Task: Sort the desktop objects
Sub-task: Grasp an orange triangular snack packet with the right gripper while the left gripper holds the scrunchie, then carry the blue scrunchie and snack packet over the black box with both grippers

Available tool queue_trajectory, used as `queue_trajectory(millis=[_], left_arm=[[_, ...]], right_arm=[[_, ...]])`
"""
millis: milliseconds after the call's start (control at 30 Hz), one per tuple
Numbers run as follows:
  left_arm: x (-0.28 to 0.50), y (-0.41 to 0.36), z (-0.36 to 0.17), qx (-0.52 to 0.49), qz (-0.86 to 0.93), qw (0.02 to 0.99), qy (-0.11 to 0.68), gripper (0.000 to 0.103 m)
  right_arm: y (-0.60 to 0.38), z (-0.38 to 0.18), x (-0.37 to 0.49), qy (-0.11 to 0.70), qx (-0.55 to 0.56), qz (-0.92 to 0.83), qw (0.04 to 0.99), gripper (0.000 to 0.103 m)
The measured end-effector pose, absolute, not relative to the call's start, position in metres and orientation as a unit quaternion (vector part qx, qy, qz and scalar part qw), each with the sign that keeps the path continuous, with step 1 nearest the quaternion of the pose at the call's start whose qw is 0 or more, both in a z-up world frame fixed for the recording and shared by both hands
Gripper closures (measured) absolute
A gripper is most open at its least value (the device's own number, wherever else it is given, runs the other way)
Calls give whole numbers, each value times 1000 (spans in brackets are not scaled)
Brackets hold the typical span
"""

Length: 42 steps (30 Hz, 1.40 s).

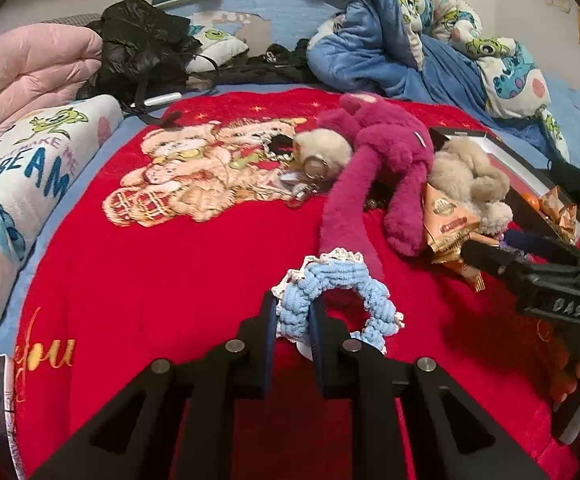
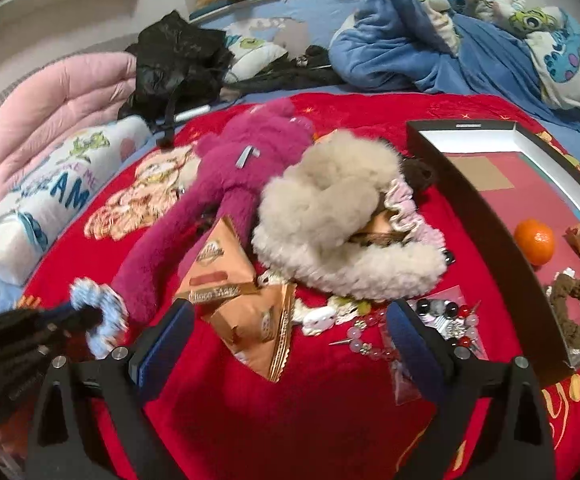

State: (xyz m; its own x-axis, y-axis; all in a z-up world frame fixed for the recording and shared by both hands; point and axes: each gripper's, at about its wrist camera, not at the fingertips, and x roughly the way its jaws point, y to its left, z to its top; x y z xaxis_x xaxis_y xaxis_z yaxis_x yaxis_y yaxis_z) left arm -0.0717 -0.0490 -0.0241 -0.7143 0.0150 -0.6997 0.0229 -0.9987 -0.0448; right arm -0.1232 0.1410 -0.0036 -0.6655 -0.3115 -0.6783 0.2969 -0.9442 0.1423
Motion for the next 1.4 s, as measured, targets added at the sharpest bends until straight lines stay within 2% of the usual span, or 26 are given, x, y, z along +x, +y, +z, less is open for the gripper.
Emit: queue_trajectory(millis=[100, 200, 533, 667, 800, 900, 967, 1067, 1167, 1400], left_arm=[[-69, -55, -22, 377, -926, 0, 36, 87], [-69, -56, -23, 380, -924, 4, 40, 87], [-69, -43, -22, 381, -923, -10, 45, 87], [-71, -42, -24, 380, -924, 21, 43, 87], [-72, -38, -22, 379, -924, 7, 47, 87], [-71, -29, -19, 376, -926, 0, 39, 87], [-71, -24, -17, 374, -927, -6, 40, 87], [-71, -17, -14, 369, -929, -12, 38, 87], [-71, -12, -13, 366, -930, -14, 34, 87], [-70, -1, -9, 356, -934, -14, 21, 87]], right_arm=[[134, -10, -126, -1, 381, -909, 168, 6], [131, -19, -134, 4, 402, -901, 161, 13], [132, -27, -138, 5, 416, -897, 146, 16], [129, -30, -141, 16, 421, -897, 132, 20], [130, -29, -140, 18, 420, -898, 127, 24], [131, -28, -139, 21, 416, -902, 116, 38], [131, -26, -137, 19, 413, -903, 117, 55], [133, -25, -134, 14, 414, -903, 115, 70], [137, -24, -132, 5, 414, -903, 118, 75], [140, -20, -125, -9, 409, -904, 124, 79]])
